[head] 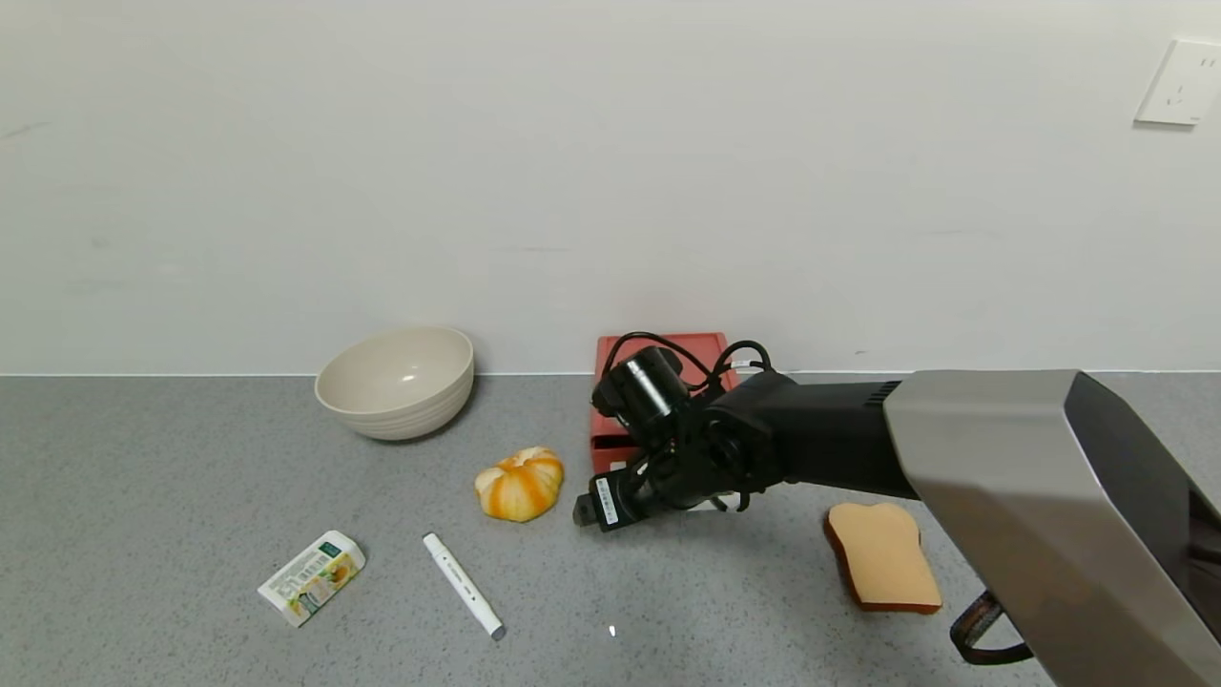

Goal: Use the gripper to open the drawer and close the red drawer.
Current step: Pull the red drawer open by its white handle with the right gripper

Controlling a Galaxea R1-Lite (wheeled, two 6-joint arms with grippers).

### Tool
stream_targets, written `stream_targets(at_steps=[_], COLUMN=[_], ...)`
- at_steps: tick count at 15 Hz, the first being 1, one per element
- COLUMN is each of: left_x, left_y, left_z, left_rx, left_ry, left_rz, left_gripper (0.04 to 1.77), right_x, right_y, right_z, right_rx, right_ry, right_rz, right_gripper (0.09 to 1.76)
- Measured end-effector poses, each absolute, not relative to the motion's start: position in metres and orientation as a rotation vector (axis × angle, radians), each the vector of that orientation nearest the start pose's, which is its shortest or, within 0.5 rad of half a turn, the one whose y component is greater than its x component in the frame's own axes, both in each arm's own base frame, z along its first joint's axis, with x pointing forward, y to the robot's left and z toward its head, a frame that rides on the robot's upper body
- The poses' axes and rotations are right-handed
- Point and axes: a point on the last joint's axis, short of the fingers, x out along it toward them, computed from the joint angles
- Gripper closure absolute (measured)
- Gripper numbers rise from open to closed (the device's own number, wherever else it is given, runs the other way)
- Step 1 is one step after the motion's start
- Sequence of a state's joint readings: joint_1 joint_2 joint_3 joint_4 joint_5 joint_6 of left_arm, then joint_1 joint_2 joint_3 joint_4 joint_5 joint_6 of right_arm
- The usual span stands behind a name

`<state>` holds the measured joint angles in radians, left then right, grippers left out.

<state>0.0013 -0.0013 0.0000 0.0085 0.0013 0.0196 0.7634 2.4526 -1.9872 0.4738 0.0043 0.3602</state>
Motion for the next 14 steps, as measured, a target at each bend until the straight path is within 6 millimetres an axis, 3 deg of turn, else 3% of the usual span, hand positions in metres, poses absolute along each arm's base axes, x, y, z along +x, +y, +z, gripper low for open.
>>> stream_targets(at_steps=[14], left_x=[-0.023], left_y=[0.0], left_z=[0.075], left_rx=[0.02], left_ry=[0.007], left_rz=[0.002], left_gripper=[0.09], right_x=[0.302], right_y=[0.346], right_z=[0.104], right_rx=[0.018], right_ry=[1.189], right_rz=[0.478], right_gripper=[0.14])
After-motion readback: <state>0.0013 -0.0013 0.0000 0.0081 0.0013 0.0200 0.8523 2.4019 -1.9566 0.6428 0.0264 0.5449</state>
